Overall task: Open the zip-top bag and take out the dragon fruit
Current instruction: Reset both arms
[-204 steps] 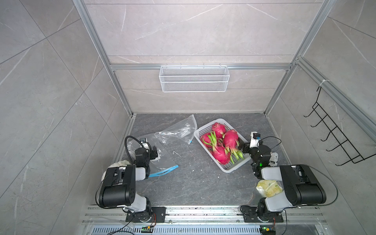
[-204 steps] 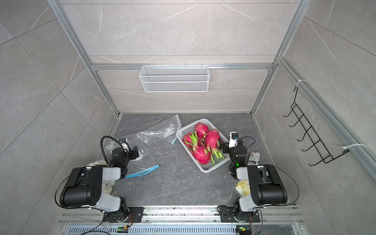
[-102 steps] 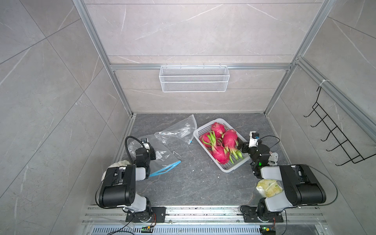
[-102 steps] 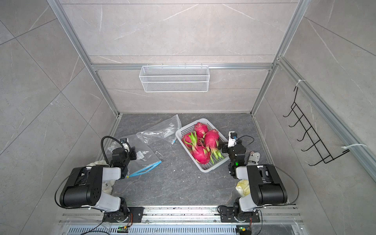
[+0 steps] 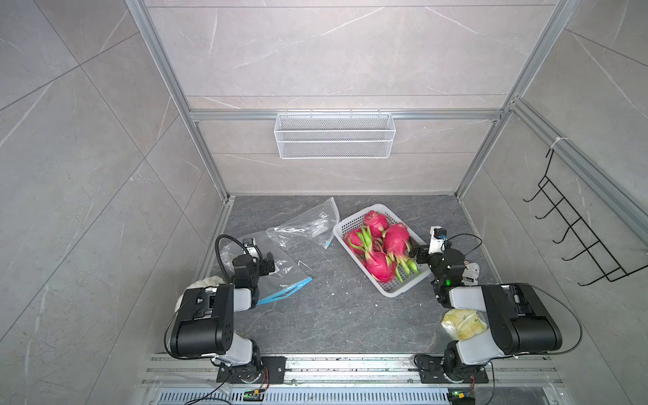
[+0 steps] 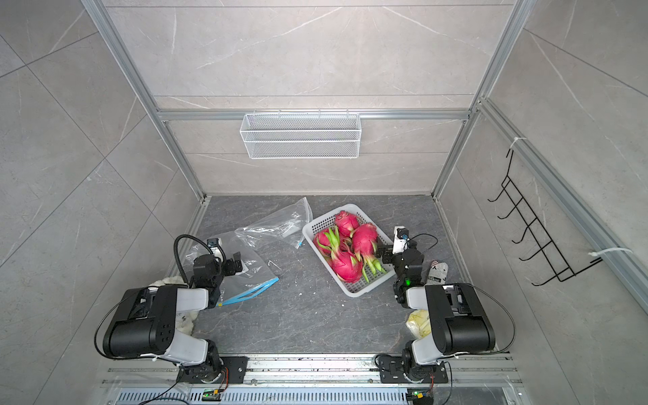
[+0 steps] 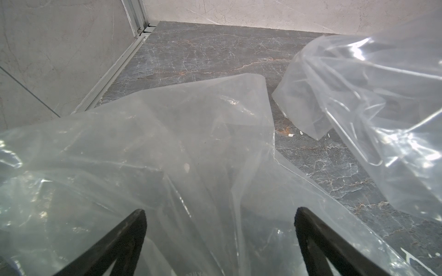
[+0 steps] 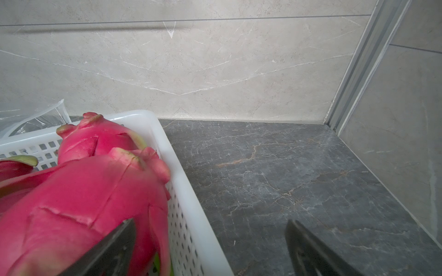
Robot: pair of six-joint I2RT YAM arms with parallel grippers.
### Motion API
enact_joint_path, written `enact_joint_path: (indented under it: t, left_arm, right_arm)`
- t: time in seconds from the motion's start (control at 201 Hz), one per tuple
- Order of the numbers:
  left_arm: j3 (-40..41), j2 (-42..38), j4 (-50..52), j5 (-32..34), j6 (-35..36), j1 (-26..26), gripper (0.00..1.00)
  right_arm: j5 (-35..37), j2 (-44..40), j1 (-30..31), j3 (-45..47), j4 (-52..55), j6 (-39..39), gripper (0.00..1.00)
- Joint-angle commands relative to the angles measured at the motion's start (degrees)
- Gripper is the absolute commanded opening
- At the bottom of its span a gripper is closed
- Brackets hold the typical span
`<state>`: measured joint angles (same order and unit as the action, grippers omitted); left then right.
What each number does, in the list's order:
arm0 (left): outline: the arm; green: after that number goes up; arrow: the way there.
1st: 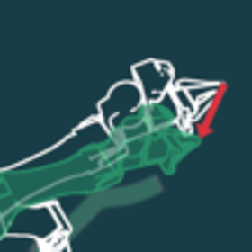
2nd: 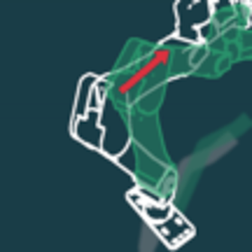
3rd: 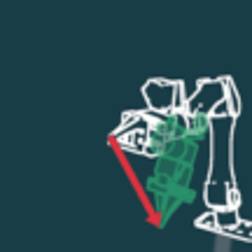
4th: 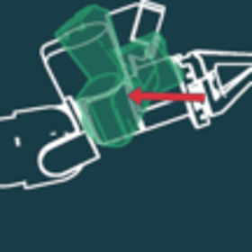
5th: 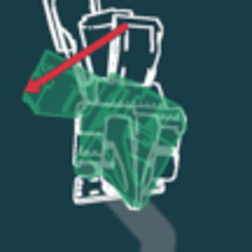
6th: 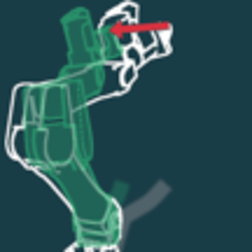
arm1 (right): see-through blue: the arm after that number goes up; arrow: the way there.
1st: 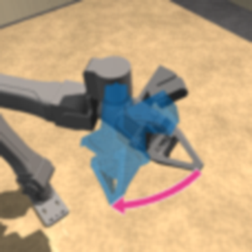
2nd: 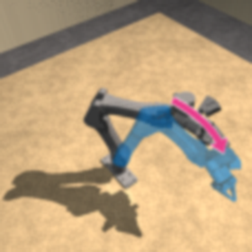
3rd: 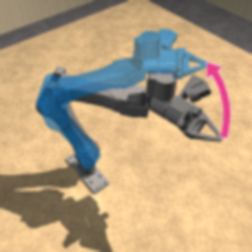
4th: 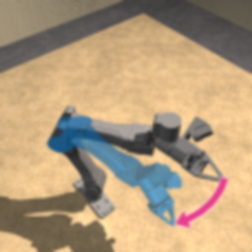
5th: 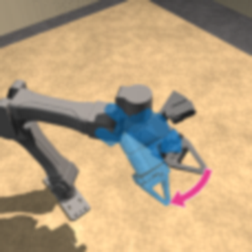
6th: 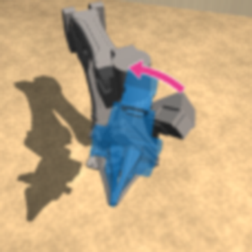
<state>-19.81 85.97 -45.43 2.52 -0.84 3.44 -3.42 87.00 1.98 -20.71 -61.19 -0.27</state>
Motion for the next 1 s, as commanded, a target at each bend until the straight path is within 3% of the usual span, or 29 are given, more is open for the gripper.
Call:
enact_joint_path:
  t: [0.0,0.463,0.562,0.627,0.677,0.91,0.94,0.96,0.99]
  left_arm:
    - [-1.3,-0.02,-2.08,0.46,0.41,-0.37,1.0]
    - [-0.93,-0.02,-2.92,1.5,1.0,-1.4,1.0]
    - [-1.55,0.07,-1.76,-1.44,0.39,0.21,1.0]
    - [-1.55,0.06,-1.7,-1.74,0.28,0.55,1.0]
    - [-1.55,-0.02,-1.6,-1.74,0.29,0.51,1.0]
    - [-1.64,0.01,-1.68,-1.74,0.23,0.51,1.0]
    - [-1.54,0.01,-1.65,-1.65,0.26,0.52,1.0]
    - [-1.54,0.01,-1.61,-1.66,0.25,0.53,1.0]
    - [-1.52,-0.01,-1.68,-1.65,0.23,0.55,1.0]
  right_arm:
    - [-0.51,0.98,0.93,0.58,7.76,-0.04,0.99]
    - [-0.55,0.98,0.93,0.5,7.81,0.01,0.98]
    - [-0.54,0.98,0.92,0.54,7.86,0.01,0.61]
    - [-0.6,0.95,0.92,0.51,7.86,0.01,0.23]
    - [-0.54,0.98,0.92,0.56,7.84,0.02,0.0]
    - [-0.5,0.98,0.92,0.52,7.85,0.03,0.0]
    - [-0.53,0.98,0.94,0.49,7.84,0.0,0.08]
    - [-0.45,0.98,0.93,0.54,7.88,0.0,0.18]
    - [-0.45,0.97,0.93,0.5,7.84,-0.05,0.41]
